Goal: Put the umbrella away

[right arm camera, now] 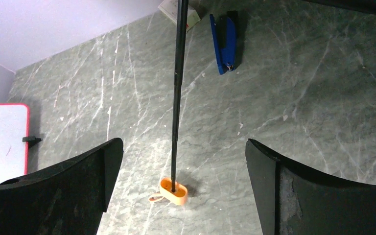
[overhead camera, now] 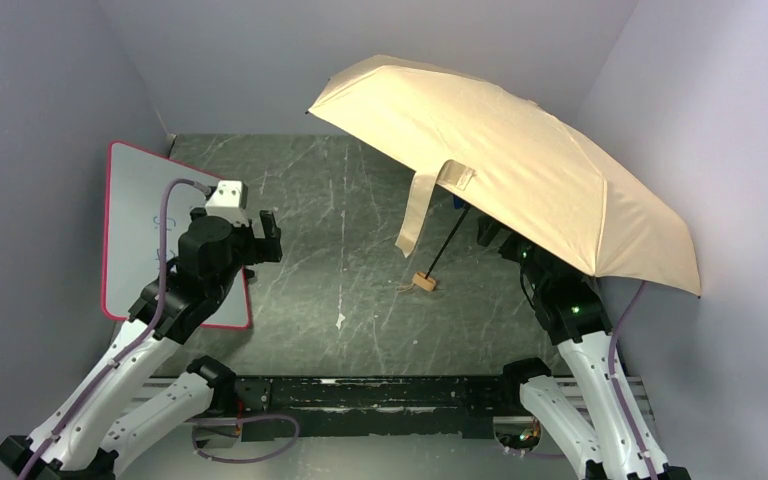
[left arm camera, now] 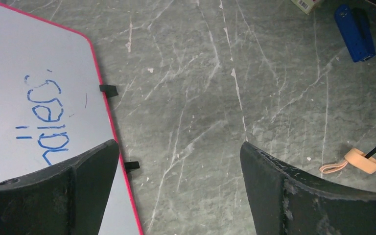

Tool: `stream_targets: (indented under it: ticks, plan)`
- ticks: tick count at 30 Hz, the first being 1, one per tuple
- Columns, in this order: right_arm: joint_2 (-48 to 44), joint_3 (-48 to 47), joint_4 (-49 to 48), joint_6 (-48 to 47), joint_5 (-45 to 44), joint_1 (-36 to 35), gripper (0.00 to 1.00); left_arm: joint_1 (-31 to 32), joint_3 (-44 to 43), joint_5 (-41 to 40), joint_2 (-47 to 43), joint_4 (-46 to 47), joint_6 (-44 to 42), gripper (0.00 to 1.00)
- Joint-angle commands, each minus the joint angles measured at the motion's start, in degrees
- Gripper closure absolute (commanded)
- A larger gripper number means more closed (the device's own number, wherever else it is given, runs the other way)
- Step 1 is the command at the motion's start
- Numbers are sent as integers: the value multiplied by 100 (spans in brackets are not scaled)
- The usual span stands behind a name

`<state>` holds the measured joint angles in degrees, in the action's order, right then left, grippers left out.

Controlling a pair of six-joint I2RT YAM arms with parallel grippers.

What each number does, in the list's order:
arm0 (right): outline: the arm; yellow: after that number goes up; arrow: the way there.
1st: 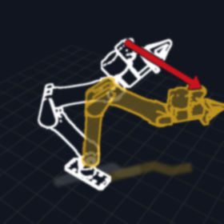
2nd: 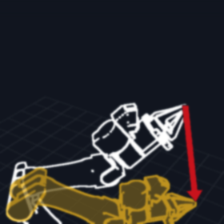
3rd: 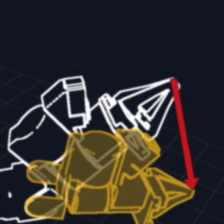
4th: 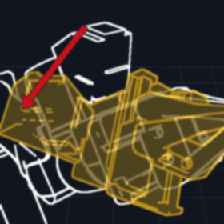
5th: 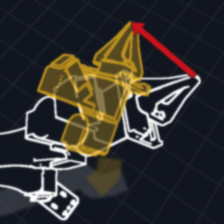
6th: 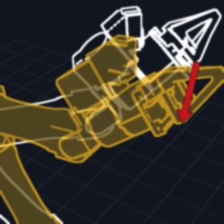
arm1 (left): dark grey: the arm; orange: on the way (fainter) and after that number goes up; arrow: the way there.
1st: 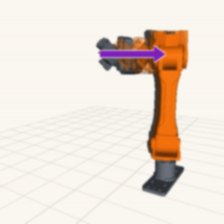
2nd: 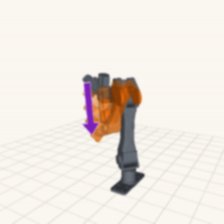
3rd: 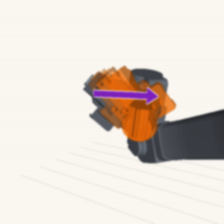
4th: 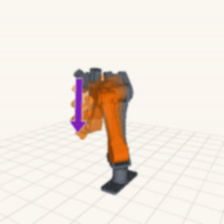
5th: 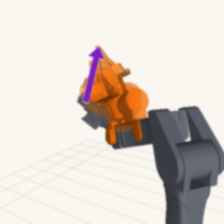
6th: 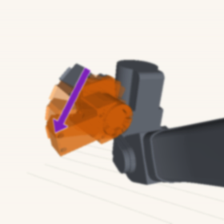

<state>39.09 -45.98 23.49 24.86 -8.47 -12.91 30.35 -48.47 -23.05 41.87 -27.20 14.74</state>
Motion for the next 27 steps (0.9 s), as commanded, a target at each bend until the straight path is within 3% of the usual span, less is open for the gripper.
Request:
stream_targets:
  ticks: [1, 16, 22, 27]
  plan:
    - [13, -122, -132, 87, 66, 71, 0, -71, 49, 315, 34, 447, -146, 3]
    - [552, 52, -182, 783, -387, 91, 4, -84, 467, 254, -40, 771, -127, 3]
    - [708, 397, -880, 1262, -84, 89, 5, -86, 608, 281, -165, 844, -97, 3]
    - [940, 856, -2025, 1565, 257, 87, 6, -89, 612, 163, -113, 891, -73, 3]
